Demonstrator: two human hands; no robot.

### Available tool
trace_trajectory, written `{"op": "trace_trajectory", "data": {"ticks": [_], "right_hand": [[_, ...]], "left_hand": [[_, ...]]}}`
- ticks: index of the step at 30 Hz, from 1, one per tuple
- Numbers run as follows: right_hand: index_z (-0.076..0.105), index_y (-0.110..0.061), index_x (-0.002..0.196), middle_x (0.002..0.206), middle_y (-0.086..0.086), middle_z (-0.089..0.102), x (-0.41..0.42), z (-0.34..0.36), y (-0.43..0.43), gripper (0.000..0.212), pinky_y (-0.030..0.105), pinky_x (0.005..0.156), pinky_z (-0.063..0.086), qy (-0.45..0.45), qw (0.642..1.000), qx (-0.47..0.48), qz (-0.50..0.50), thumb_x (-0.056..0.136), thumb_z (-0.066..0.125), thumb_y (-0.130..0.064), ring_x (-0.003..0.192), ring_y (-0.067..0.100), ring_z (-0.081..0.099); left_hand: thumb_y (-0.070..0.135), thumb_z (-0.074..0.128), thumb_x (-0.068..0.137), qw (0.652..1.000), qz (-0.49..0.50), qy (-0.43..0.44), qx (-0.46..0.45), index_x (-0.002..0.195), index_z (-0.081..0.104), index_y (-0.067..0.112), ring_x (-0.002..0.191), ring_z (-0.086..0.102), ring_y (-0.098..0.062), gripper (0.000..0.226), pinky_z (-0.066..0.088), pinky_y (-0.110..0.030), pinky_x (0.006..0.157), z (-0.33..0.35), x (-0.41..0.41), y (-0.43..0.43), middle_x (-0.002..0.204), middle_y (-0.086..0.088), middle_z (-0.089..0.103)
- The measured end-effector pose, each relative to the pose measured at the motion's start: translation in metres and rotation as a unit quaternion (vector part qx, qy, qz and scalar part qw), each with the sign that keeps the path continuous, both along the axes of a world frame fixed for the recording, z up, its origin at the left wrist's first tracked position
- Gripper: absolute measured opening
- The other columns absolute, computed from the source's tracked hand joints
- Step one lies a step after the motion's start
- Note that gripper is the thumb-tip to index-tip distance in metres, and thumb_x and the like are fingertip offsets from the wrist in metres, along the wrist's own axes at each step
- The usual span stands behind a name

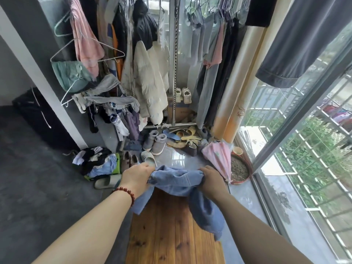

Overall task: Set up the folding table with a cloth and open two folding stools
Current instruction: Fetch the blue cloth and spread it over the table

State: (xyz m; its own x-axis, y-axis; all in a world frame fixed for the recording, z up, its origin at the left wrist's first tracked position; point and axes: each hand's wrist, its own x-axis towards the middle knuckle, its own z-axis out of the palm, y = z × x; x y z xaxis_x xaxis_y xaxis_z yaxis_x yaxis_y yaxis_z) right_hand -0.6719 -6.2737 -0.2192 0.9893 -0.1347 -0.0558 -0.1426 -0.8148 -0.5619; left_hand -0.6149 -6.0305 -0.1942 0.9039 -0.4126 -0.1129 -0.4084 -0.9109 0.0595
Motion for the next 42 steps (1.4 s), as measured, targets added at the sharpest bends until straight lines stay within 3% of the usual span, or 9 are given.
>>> {"op": "trace_trajectory", "data": {"ticks": [4, 9, 15, 21, 23, 29, 34, 37, 42], "right_hand": [[0.066, -0.013, 0.081, 0.086, 0.011, 0.067, -0.021, -0.019, 0.009, 0.016, 0.032, 0.067, 0.041, 0.057, 0.998, -0.003, -0.037, 0.069, 0.059, -0.005, 0.091, 0.033, 0.061], [0.058, -0.024, 0.074, 0.093, 0.01, 0.064, -0.037, -0.032, 0.017, 0.019, 0.022, 0.064, 0.03, 0.102, 0.994, 0.008, -0.044, 0.061, 0.046, -0.015, 0.093, 0.03, 0.06], [0.065, -0.006, 0.088, 0.082, 0.011, 0.067, -0.05, -0.031, 0.029, 0.029, 0.032, 0.063, 0.044, 0.09, 0.994, 0.008, -0.063, 0.064, 0.047, -0.002, 0.075, 0.023, 0.058], [0.05, -0.003, 0.065, 0.062, 0.01, 0.052, -0.063, -0.028, 0.033, 0.019, 0.032, 0.051, 0.028, 0.072, 0.993, 0.03, -0.086, 0.052, 0.039, -0.012, 0.064, 0.025, 0.047], [0.043, -0.011, 0.059, 0.058, 0.006, 0.047, -0.065, -0.028, 0.033, 0.002, 0.028, 0.047, 0.024, 0.07, 0.993, 0.031, -0.093, 0.058, 0.045, -0.012, 0.063, 0.027, 0.047], [0.053, -0.016, 0.065, 0.06, -0.001, 0.054, -0.061, -0.018, 0.038, 0.025, 0.027, 0.055, 0.039, 0.063, 0.988, 0.1, -0.099, 0.075, 0.073, -0.027, 0.063, 0.018, 0.053], [0.062, -0.017, 0.085, 0.072, -0.009, 0.059, -0.046, -0.005, 0.065, 0.028, 0.018, 0.055, 0.037, 0.104, 0.981, 0.154, -0.057, 0.073, 0.077, -0.037, 0.07, 0.01, 0.056], [0.062, -0.008, 0.096, 0.092, 0.004, 0.065, -0.034, -0.002, 0.079, 0.033, 0.031, 0.071, 0.048, 0.14, 0.984, 0.107, 0.004, 0.076, 0.073, -0.032, 0.086, 0.02, 0.06], [0.057, -0.008, 0.094, 0.093, 0.004, 0.059, -0.025, 0.008, 0.076, 0.011, 0.032, 0.079, 0.041, 0.181, 0.977, 0.049, 0.098, 0.085, 0.06, -0.014, 0.096, 0.024, 0.055]], "left_hand": [[0.026, 0.054, 0.087, 0.998, -0.015, 0.025, 0.052, 0.107, 0.056, 0.024, 0.106, 0.058, -0.023, 0.02, 0.047, -0.032, 0.078, -0.011, -0.015, 0.016, 0.111, -0.001, 0.059], [0.021, 0.051, 0.085, 0.995, 0.004, 0.065, 0.07, 0.111, 0.053, 0.023, 0.109, 0.056, -0.024, 0.026, 0.046, -0.031, 0.079, -0.021, -0.031, 0.038, 0.115, -0.002, 0.056], [0.017, 0.049, 0.084, 0.996, 0.03, 0.075, 0.039, 0.107, 0.054, 0.027, 0.104, 0.06, -0.022, 0.025, 0.048, -0.033, 0.079, -0.022, -0.038, 0.053, 0.11, 0.002, 0.061], [0.011, 0.043, 0.089, 0.994, 0.056, 0.082, 0.038, 0.118, 0.046, 0.02, 0.105, 0.06, -0.028, 0.031, 0.048, -0.036, 0.081, -0.02, -0.046, 0.054, 0.116, -0.006, 0.061], [0.008, 0.042, 0.09, 0.993, 0.068, 0.086, 0.033, 0.119, 0.043, 0.019, 0.107, 0.059, -0.029, 0.031, 0.047, -0.037, 0.08, -0.019, -0.047, 0.052, 0.117, -0.006, 0.06], [0.01, 0.05, 0.085, 0.991, 0.104, 0.085, -0.023, 0.114, 0.043, 0.019, 0.103, 0.057, -0.028, 0.031, 0.046, -0.037, 0.076, -0.013, -0.043, 0.047, 0.116, -0.005, 0.05], [0.035, 0.078, 0.069, 0.971, 0.041, 0.174, -0.16, 0.137, 0.032, 0.031, 0.116, 0.053, -0.022, 0.082, 0.044, -0.028, 0.088, -0.01, -0.043, 0.018, 0.129, 0.001, 0.051], [0.039, 0.078, 0.066, 0.959, -0.014, 0.195, -0.205, 0.145, 0.018, 0.041, 0.117, 0.053, -0.017, 0.099, 0.044, -0.026, 0.09, -0.008, -0.05, -0.007, 0.13, 0.005, 0.052], [0.049, 0.068, 0.075, 0.984, 0.002, 0.142, -0.107, 0.127, 0.047, 0.034, 0.115, 0.054, -0.019, 0.059, 0.044, -0.03, 0.088, -0.009, -0.046, -0.02, 0.123, 0.004, 0.056]]}}
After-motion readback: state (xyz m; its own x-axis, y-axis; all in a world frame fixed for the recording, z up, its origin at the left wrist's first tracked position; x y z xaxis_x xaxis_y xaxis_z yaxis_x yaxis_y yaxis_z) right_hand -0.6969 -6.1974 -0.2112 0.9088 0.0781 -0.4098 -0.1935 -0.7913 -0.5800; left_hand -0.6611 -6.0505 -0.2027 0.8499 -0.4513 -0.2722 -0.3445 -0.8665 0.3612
